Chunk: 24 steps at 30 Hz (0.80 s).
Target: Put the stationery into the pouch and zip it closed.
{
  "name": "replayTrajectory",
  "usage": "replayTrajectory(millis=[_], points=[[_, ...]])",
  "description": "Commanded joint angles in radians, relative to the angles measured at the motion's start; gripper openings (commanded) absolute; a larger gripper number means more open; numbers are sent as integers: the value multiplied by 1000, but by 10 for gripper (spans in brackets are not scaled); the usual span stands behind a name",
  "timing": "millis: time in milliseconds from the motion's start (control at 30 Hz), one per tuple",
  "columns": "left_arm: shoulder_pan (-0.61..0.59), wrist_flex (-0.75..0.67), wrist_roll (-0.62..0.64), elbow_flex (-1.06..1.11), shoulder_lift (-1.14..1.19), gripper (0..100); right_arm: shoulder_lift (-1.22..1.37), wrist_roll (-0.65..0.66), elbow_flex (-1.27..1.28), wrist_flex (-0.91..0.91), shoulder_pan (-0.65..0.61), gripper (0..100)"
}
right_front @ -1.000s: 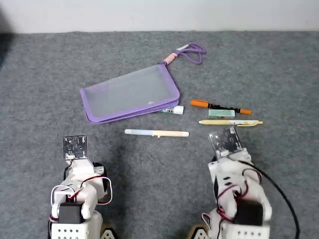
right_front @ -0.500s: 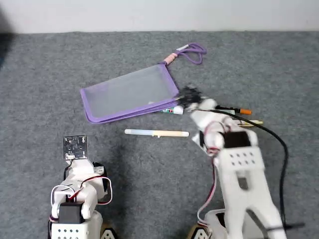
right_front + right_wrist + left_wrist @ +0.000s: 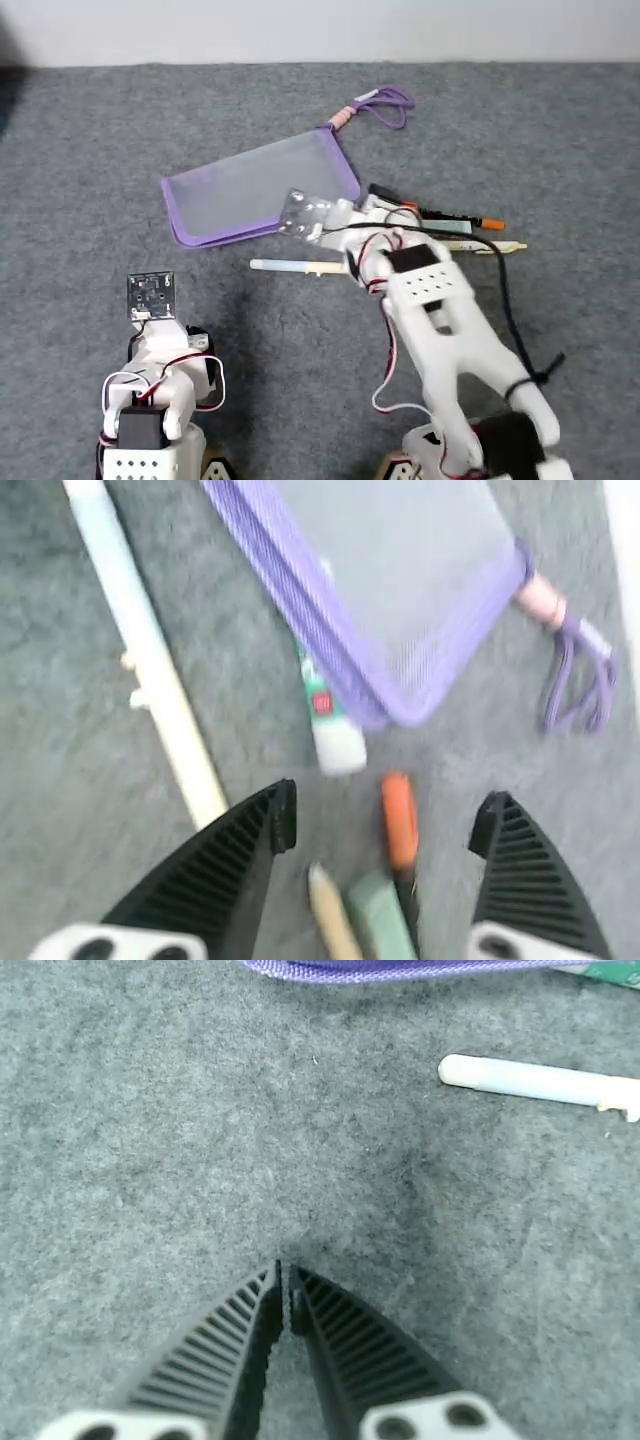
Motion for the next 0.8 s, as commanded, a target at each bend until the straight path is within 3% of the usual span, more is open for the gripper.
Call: replayTrajectory(millis=[0, 500, 767], points=[[-6, 3, 12, -21, -15, 14, 61, 71, -54, -96, -45, 299], [-6, 3, 12, -21, -15, 14, 378, 75, -55, -607, -91, 299], [-6, 3, 12, -21, -15, 14, 518, 75, -55, -776, -110, 274]])
